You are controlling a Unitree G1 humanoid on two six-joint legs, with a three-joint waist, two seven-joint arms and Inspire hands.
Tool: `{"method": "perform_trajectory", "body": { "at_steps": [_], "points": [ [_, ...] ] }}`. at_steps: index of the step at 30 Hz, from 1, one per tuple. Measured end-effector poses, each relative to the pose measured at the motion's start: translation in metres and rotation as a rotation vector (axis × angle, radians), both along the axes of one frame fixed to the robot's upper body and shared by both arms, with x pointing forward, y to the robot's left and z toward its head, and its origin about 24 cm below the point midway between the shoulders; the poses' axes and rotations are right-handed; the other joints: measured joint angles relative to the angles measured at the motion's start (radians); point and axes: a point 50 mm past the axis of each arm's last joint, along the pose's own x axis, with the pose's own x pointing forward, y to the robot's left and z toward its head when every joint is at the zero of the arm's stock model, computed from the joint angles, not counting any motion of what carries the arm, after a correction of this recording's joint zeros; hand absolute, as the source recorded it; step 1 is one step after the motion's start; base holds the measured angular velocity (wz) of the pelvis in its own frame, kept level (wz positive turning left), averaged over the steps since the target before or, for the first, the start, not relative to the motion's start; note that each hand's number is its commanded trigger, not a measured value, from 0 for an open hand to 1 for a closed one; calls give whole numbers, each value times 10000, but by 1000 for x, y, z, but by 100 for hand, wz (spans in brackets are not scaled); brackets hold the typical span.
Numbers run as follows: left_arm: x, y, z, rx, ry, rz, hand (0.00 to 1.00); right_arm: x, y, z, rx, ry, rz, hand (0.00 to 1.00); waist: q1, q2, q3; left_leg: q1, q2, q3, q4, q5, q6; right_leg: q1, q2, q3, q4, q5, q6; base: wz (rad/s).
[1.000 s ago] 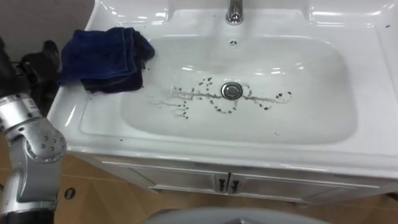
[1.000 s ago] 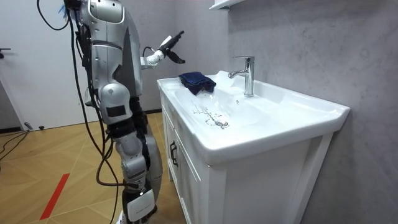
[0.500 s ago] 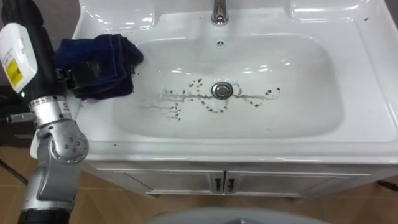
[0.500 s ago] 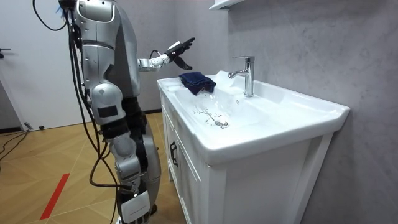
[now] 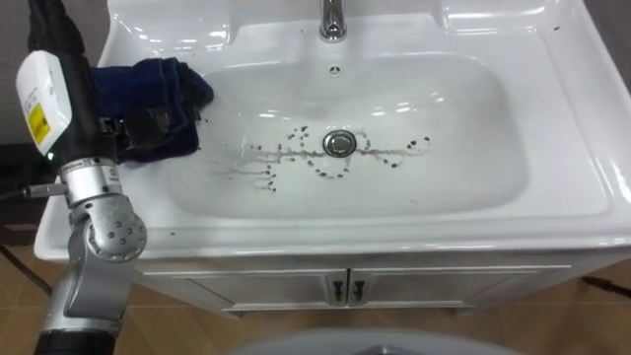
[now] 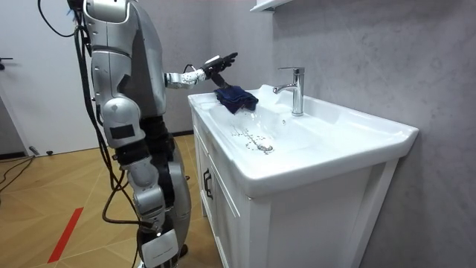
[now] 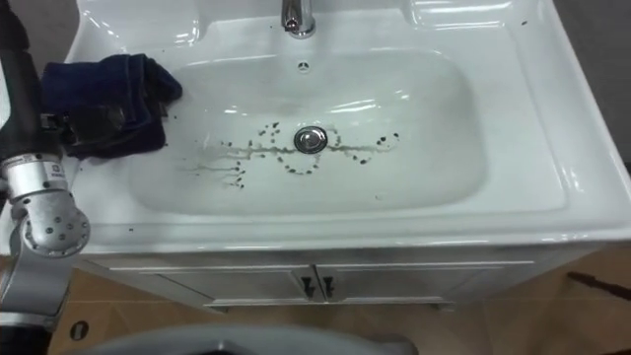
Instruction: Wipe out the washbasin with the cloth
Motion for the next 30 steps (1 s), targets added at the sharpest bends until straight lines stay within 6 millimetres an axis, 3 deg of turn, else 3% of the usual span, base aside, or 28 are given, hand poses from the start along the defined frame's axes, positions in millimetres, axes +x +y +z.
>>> {"method": "perform_trajectory", "body": {
  "at_steps": [9, 23, 30],
  "points": [
    [-2, -1, -13, -256, 500, 290, 0, -7, 6, -2, 74, 409, -214, 0, -1, 69, -31, 35, 3, 49, 6, 1, 0, 26, -4, 9, 2, 1, 1, 0],
    [-4, 1, -26, -35, 1263, 613, 0, -2, 7, -3, 101, 607, -240, 0, -7, 124, 0, -5, 20, 39, -58, 3, -5, -17, 28, 80, 14, 11, -16, 0],
    [-10, 6, -48, -136, 2437, 1003, 0, -2, 8, -3, 26, 632, -294, 0, 22, 96, 3, -22, 16, 0, -38, 4, -7, -48, 28, 25, 10, 11, -16, 2]
  ]
}}
